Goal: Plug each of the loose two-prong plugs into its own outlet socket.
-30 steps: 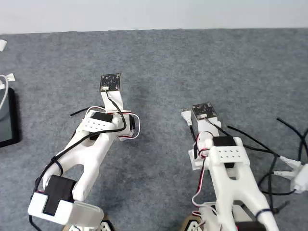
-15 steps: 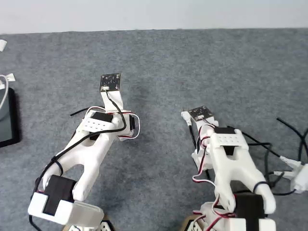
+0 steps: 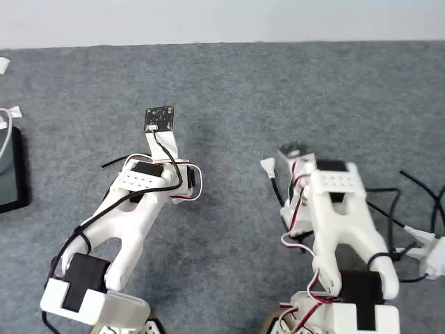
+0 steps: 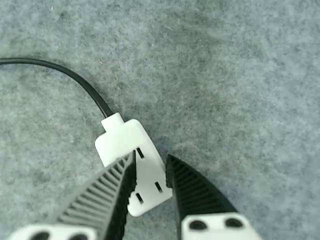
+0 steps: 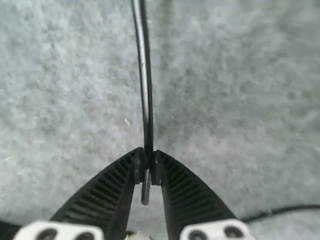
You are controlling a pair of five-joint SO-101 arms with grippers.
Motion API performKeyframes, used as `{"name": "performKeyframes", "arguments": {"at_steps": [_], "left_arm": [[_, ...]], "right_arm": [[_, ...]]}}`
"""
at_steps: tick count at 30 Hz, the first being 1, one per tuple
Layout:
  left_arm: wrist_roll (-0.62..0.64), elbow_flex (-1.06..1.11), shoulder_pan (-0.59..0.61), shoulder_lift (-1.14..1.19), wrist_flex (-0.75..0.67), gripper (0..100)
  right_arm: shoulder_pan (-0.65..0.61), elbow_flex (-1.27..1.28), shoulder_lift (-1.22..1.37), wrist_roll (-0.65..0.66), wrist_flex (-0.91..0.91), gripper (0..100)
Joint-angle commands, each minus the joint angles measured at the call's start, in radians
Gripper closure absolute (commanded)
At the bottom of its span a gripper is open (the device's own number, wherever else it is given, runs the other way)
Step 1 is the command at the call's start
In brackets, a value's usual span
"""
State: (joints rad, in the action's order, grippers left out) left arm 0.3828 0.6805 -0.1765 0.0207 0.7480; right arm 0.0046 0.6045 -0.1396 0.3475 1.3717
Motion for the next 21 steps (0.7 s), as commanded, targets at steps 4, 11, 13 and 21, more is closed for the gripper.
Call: {"name": "performKeyframes", "arguments": {"at_steps": [4,11,13,21], "left_arm": [[-0.002,0.031,0.017,0.006,0.018,99],[-0.002,0.031,0.017,0.006,0.018,99],[-0.002,0.031,0.017,0.006,0.018,99],[-0.002,0.031,0.017,0.006,0.018,99]], "right_arm": [[0.061,-0.358,-0.005,-0.011,0.249,99.1],[0.081,-0.689,-0.004,-0.012,0.423,99.1],[0.073,-0.701,0.004,-0.029,0.423,99.1],[-0.070,-0.480,0.188,-0.046,0.209,99.0]]}}
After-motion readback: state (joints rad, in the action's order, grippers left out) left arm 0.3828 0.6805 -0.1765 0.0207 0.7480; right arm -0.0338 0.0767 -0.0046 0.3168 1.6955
